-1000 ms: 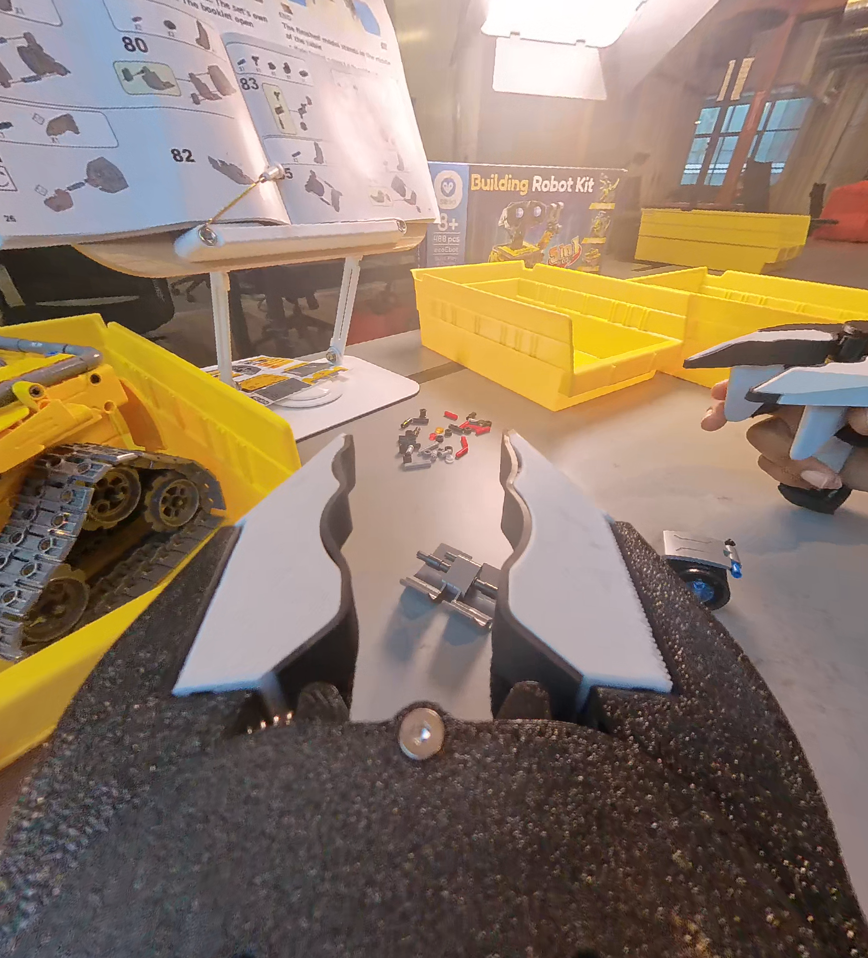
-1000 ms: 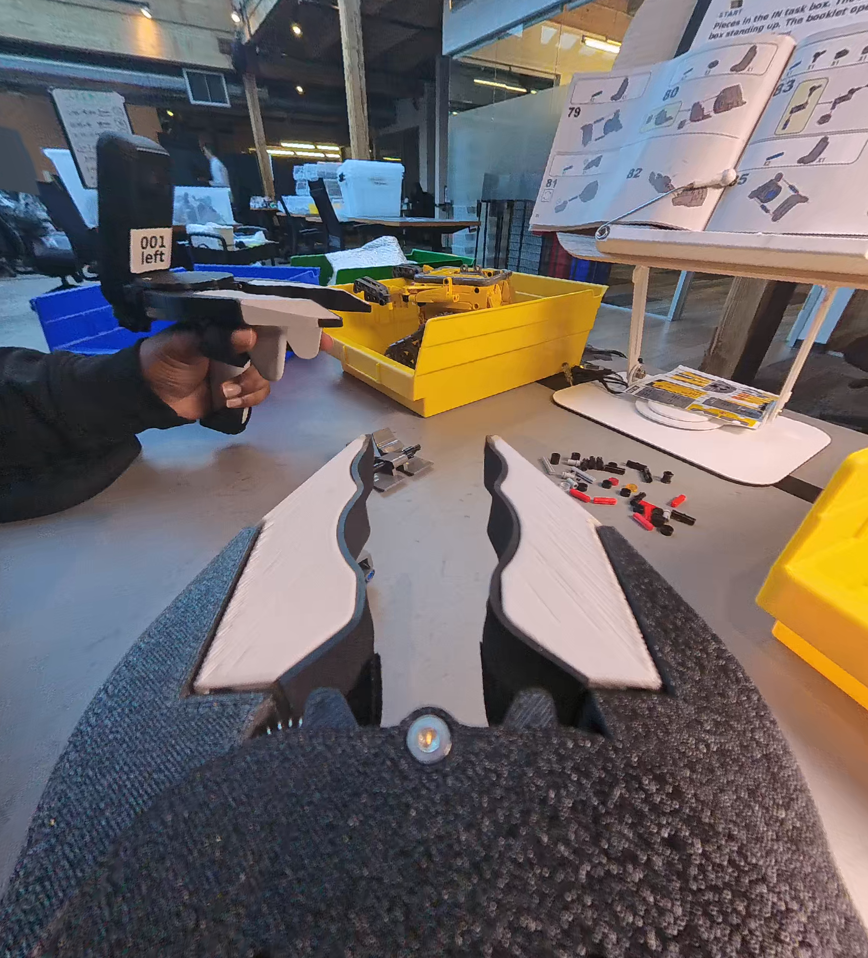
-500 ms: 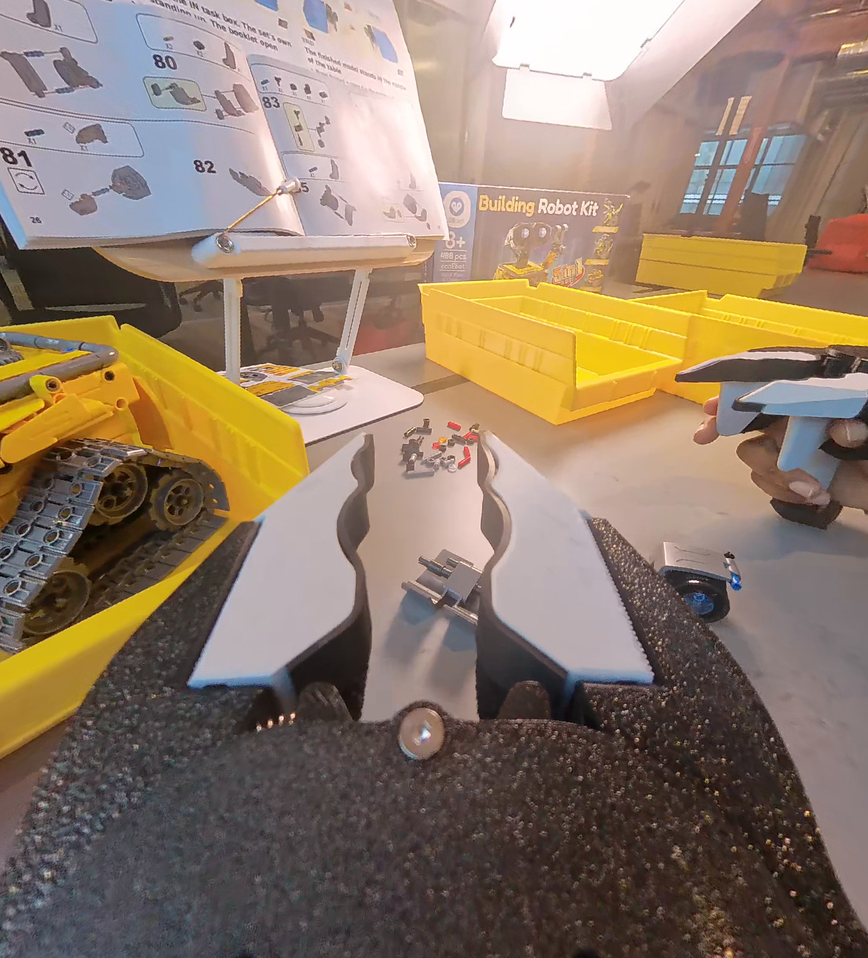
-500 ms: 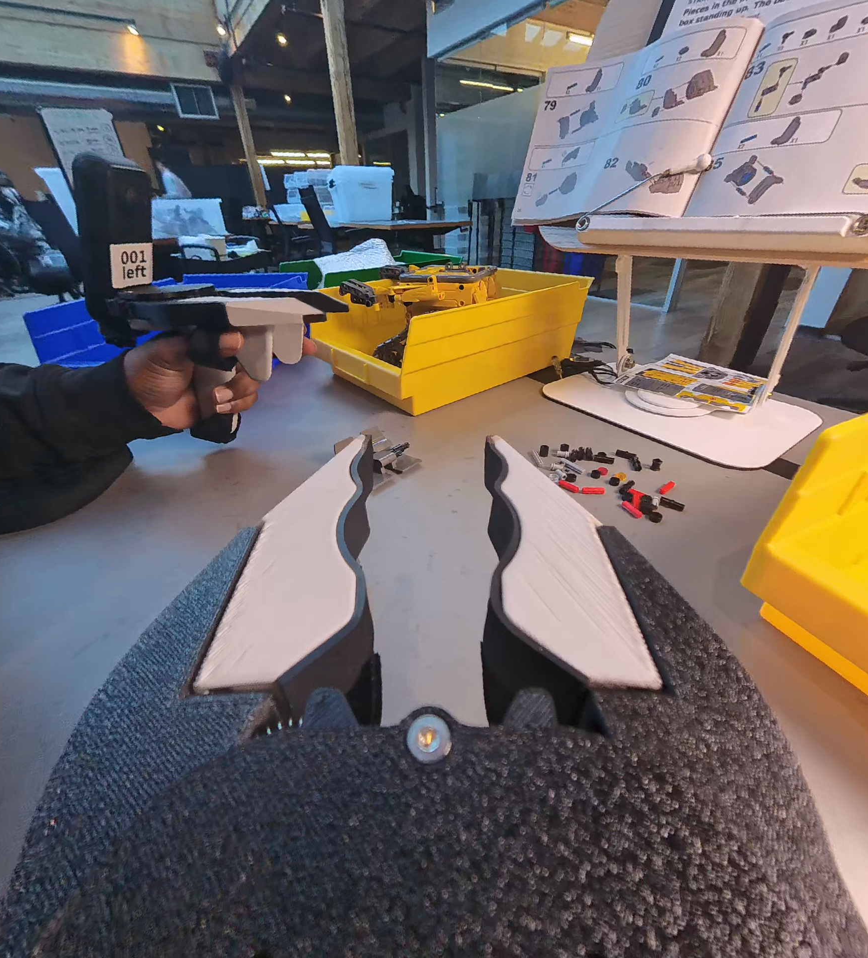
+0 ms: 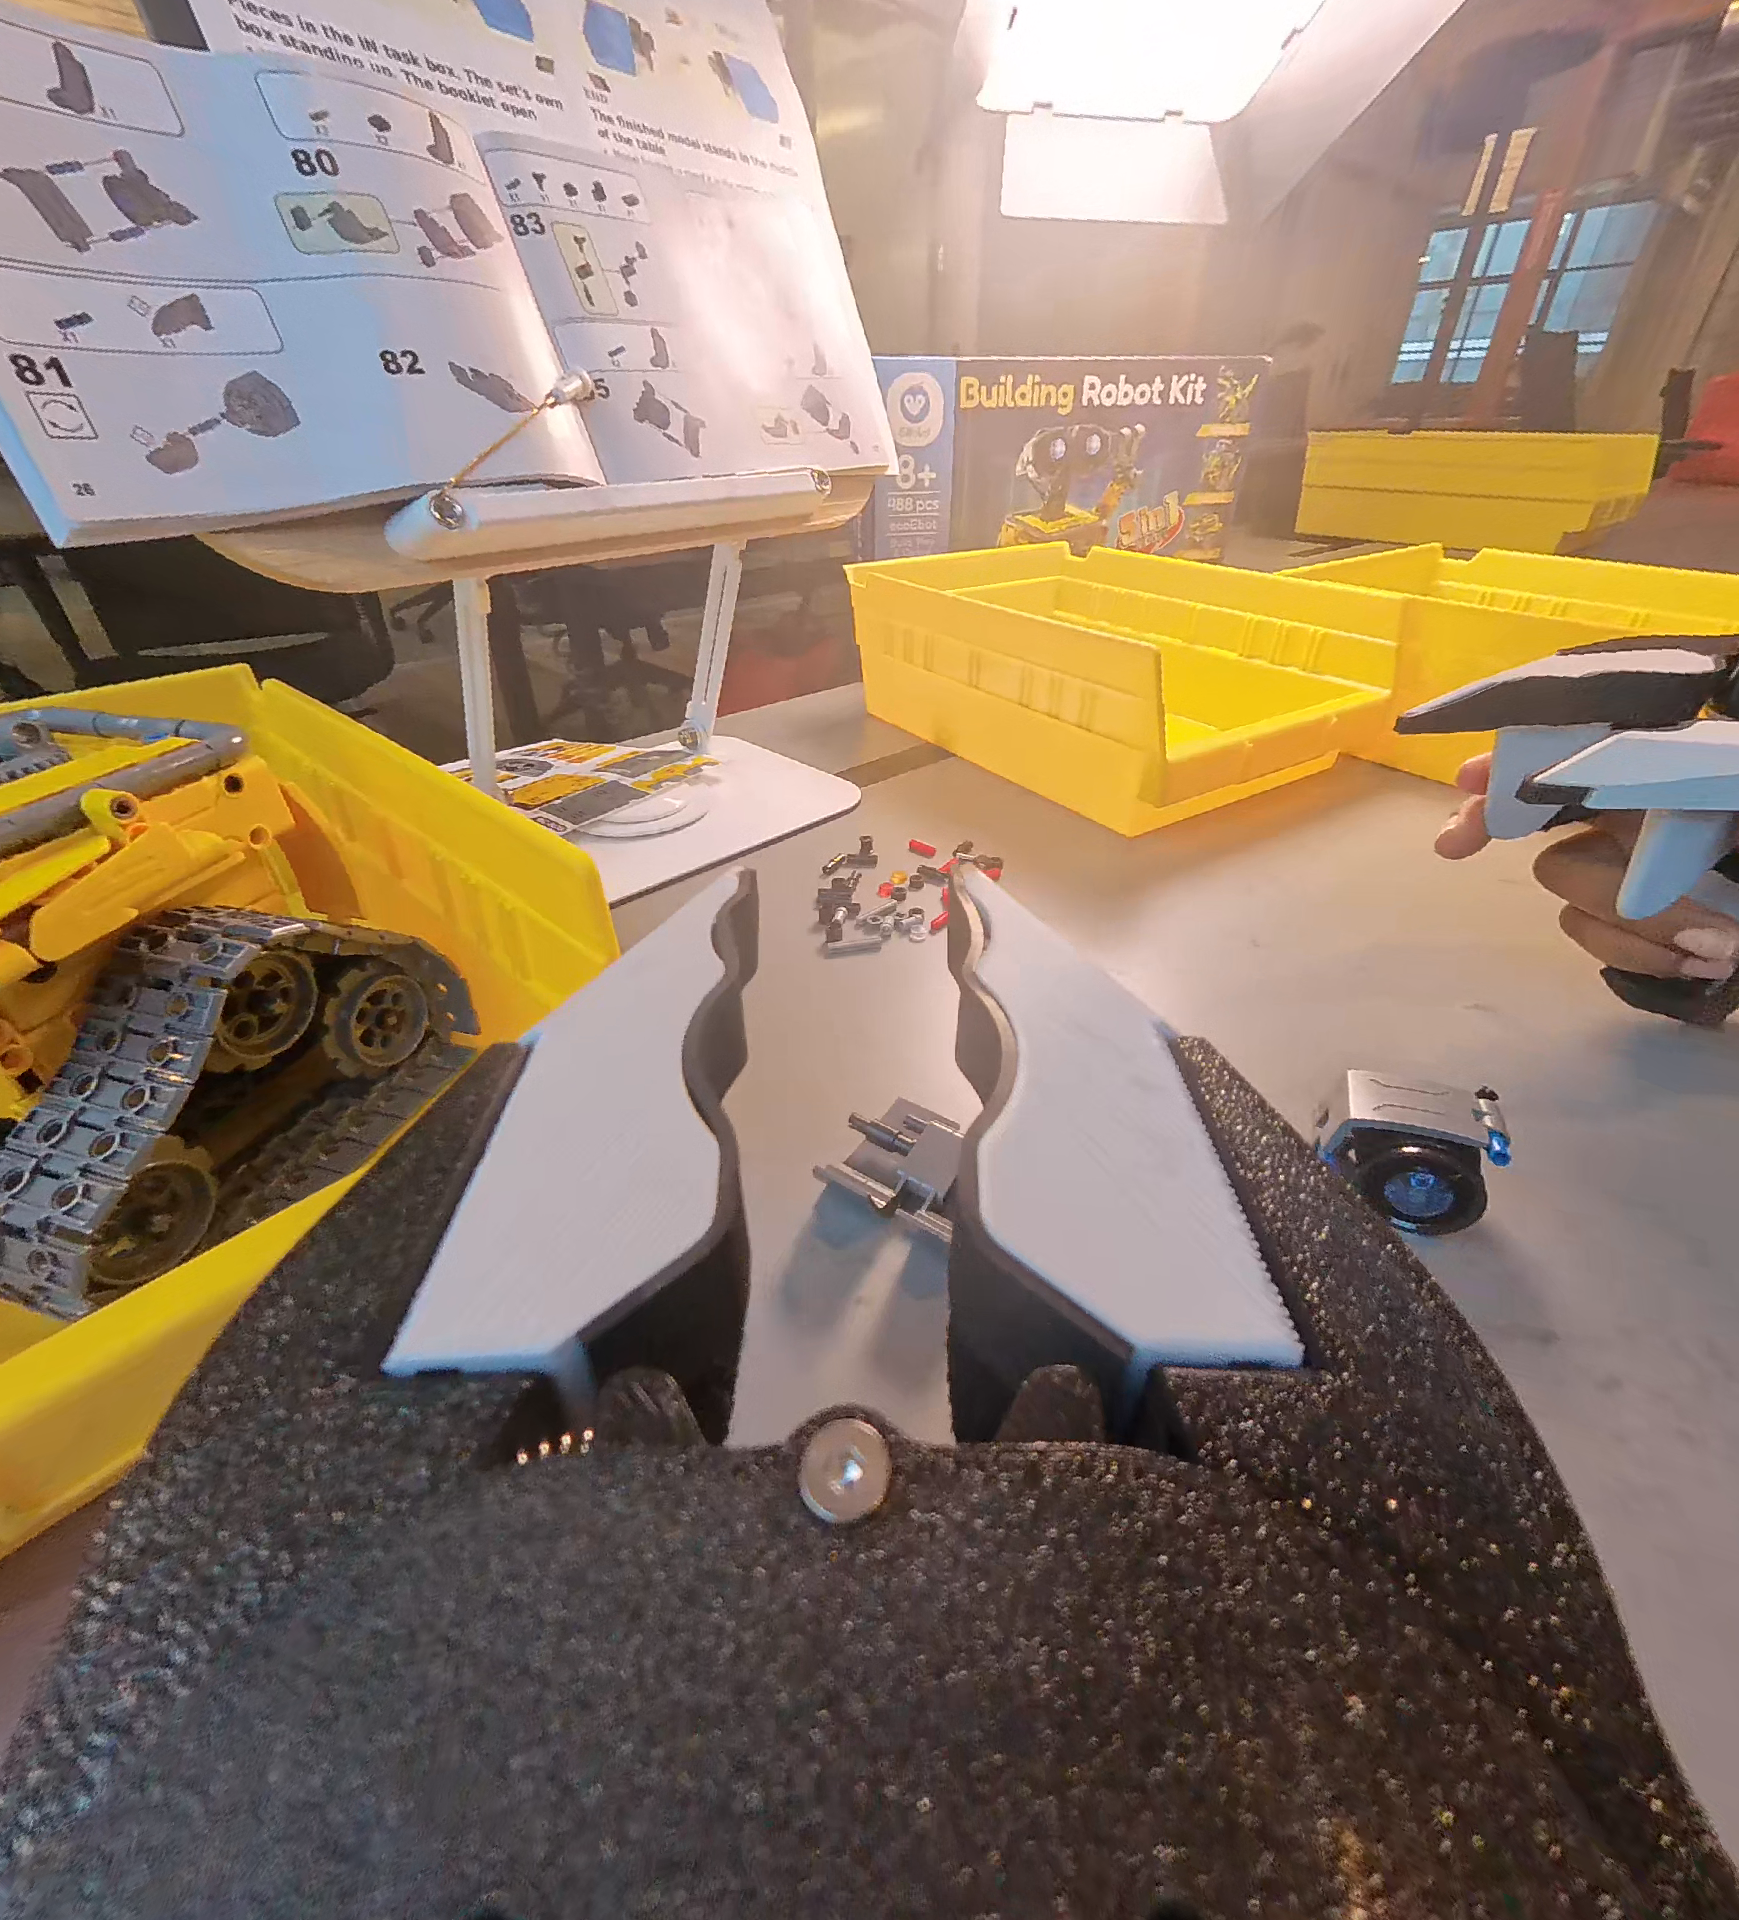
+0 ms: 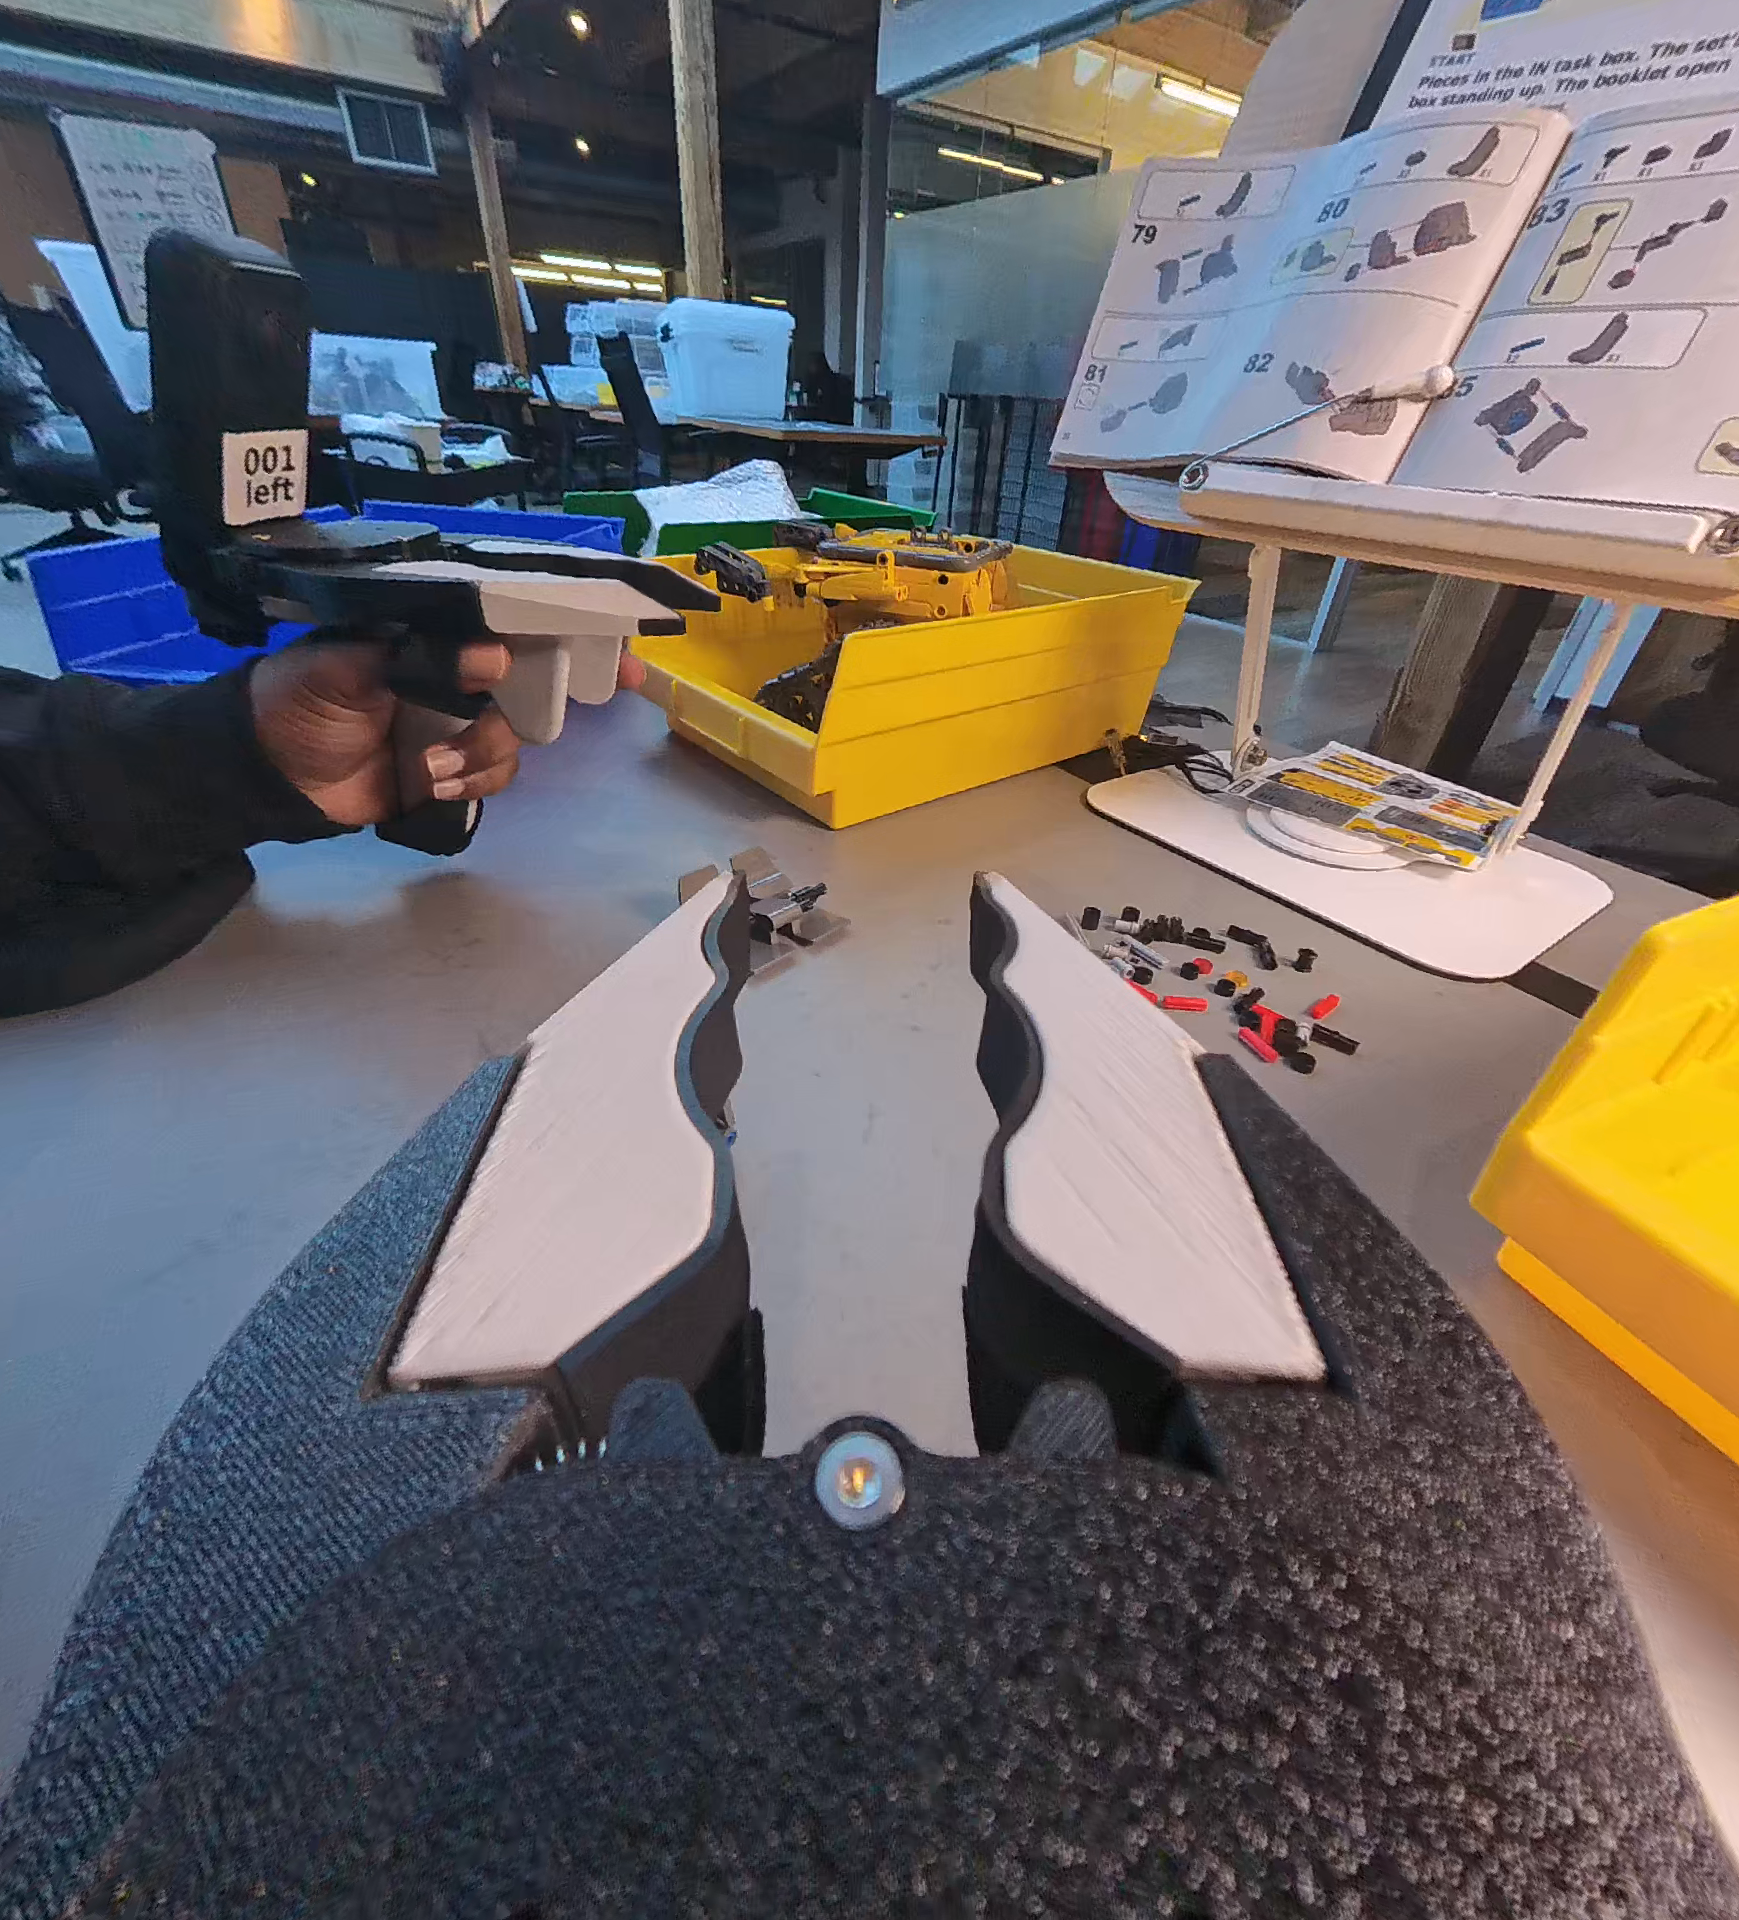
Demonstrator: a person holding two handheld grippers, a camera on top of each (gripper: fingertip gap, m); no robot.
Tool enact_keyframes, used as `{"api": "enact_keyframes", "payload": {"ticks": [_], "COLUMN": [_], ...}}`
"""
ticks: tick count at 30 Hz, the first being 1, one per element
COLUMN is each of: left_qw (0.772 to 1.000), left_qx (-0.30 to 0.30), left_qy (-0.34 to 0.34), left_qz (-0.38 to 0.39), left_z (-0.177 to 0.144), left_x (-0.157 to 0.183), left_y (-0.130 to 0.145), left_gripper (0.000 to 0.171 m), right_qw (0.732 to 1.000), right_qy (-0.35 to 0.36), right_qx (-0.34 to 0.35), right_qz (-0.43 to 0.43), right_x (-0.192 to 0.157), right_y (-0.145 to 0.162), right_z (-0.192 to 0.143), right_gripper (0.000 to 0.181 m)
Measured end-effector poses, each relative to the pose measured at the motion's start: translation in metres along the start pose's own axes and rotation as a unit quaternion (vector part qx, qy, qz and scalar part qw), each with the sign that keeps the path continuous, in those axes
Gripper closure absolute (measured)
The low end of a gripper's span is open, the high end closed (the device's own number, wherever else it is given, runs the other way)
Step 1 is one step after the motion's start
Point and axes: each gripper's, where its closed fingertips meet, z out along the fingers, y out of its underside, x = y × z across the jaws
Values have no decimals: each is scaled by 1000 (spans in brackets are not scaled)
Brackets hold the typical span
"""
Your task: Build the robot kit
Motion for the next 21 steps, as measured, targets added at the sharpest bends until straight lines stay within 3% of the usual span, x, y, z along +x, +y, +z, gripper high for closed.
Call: {"api": "enact_keyframes", "payload": {"ticks": [8, 18, 21], "left_qw": [1000, 1000, 1000], "left_qx": [0, 3, 1], "left_qy": [-15, -15, -29], "left_qz": [7, -22, 2], "left_z": [0, 0, 1], "left_x": [-3, -8, -13], "left_y": [-1, -4, -8], "left_gripper": [137, 138, 139], "right_qw": [1000, 1000, 1000], "right_qy": [10, 3, 6], "right_qx": [-7, -11, -10], "right_qz": [-29, -10, 0], "right_x": [-2, -2, 0], "right_y": [-1, 3, 2], "right_z": [1, 3, 2], "right_gripper": [140, 140, 140]}}
